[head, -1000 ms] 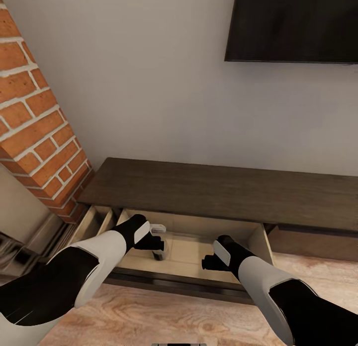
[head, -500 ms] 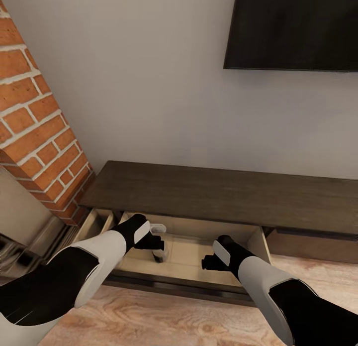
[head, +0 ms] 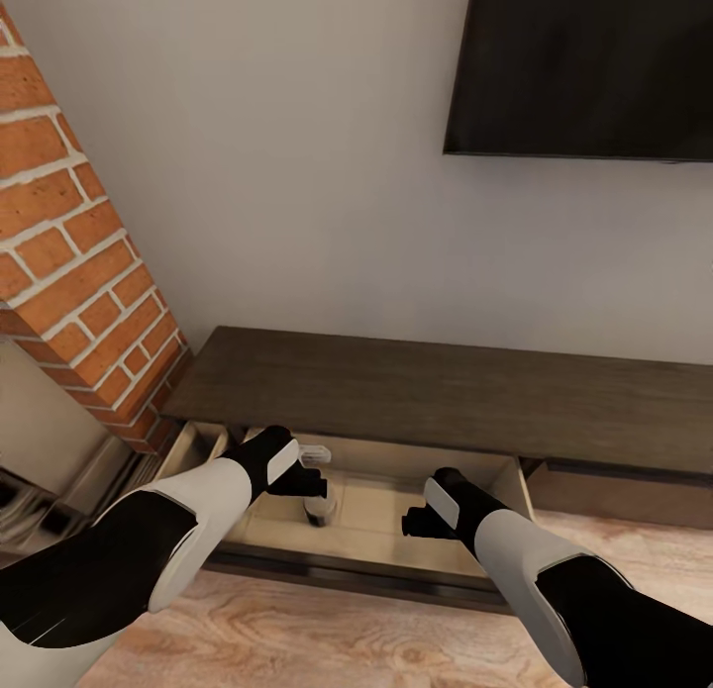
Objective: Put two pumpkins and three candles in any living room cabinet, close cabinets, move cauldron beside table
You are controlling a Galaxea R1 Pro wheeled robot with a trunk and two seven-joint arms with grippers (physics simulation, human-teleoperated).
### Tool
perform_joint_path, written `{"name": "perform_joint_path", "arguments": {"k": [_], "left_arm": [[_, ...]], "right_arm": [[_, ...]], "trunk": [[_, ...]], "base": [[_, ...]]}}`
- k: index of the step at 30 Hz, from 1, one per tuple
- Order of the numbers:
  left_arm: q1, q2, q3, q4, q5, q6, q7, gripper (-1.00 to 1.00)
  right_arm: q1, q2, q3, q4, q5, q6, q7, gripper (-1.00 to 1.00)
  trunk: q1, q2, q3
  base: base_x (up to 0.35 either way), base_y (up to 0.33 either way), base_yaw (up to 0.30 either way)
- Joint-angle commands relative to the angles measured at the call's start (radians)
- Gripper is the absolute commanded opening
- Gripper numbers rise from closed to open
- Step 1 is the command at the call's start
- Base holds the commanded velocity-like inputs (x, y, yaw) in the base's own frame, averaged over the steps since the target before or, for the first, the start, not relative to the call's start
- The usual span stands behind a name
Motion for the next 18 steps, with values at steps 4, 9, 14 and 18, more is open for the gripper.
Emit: {"name": "perform_joint_path", "arguments": {"k": [4, 9, 14, 18], "left_arm": [[0.0, 0.0, -0.004, -0.002, 0.011, 0.005, 0.008, 1.0], [0.0, 0.0, -0.004, -0.002, 0.011, 0.005, 0.008, 1.0], [0.0, 0.0, -0.004, -0.002, 0.011, 0.005, 0.008, 1.0], [0.0, 0.0, -0.004, -0.002, 0.01, 0.005, 0.008, 1.0]], "right_arm": [[0.0, 0.0, 0.006, -0.002, -0.01, 0.004, -0.007, 1.0], [0.0, 0.001, 0.006, -0.002, -0.011, 0.004, -0.006, 1.0], [0.0, 0.0, 0.007, -0.002, -0.012, 0.004, 0.0, 1.0], [0.0, 0.0, 0.006, -0.002, -0.012, 0.003, 0.024, 1.0]], "trunk": [[-0.016, 0.028, 0.012], [-0.035, 0.063, 0.028], [-0.054, 0.098, 0.043], [-0.069, 0.126, 0.056]], "base": [[0.0, 0.0, 0.0], [0.0, 0.0, 0.0], [0.0, 0.0, 0.0], [0.0, 0.0, 0.0]]}}
